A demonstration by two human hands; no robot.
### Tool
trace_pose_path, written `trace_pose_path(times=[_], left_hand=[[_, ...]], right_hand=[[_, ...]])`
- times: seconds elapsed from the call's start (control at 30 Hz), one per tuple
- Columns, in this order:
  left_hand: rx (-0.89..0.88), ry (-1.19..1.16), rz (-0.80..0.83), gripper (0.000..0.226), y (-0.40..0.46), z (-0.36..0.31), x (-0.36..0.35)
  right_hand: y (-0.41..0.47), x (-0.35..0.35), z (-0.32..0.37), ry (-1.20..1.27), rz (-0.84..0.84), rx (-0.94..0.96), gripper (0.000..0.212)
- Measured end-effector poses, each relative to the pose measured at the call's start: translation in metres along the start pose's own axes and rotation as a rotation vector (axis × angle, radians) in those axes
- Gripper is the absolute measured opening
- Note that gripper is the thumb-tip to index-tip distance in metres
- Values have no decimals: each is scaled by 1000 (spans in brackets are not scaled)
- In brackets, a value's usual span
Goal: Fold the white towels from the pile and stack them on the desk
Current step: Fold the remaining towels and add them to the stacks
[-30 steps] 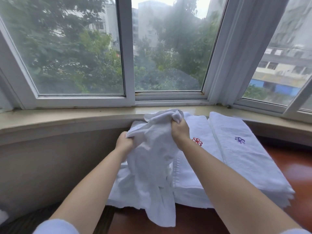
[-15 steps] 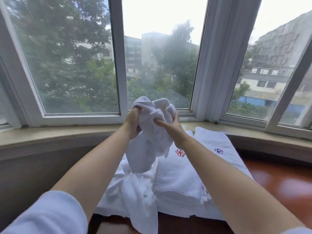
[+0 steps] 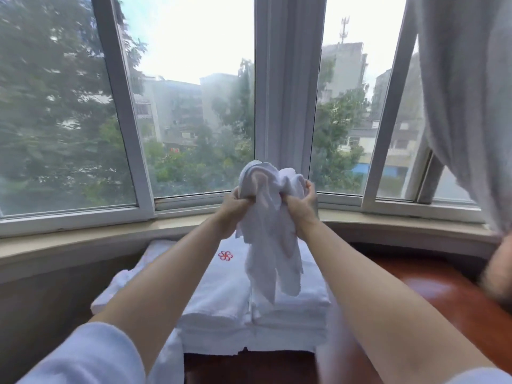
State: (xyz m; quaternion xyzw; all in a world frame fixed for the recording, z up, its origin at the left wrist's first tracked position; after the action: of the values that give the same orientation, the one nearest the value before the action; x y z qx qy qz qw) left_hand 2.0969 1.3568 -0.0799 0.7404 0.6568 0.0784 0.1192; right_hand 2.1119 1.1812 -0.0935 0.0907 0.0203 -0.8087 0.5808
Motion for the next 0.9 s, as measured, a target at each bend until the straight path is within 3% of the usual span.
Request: trace_pose_path(times=[0.2, 0.43, 0.73, 0.9], left_hand=[[54, 14, -32, 26, -2, 33, -78], [169, -13, 91, 20, 2, 69, -175], [248, 152, 277, 25, 35, 129, -232], [338, 193, 329, 23, 44, 175, -257]], right_hand=[[7, 95, -1, 58, -57, -17, 48], [22, 191, -18, 91, -183, -51, 51], [52, 300, -27, -330, -504, -34, 73], [58, 341, -48, -440, -608, -134, 57]])
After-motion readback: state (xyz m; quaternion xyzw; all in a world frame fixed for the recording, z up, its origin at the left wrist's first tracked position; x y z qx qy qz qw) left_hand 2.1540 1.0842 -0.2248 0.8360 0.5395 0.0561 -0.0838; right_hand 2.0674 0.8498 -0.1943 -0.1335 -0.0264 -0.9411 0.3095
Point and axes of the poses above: each hand's wrist, its own y-axis towards the middle knuckle, its own x-axis out of the back of the hand, z = x × y, the point moved 10 cm from there along y, towards the middle knuckle, and after that the axes turned 7 degrees about -x, right-handed, at the moved point
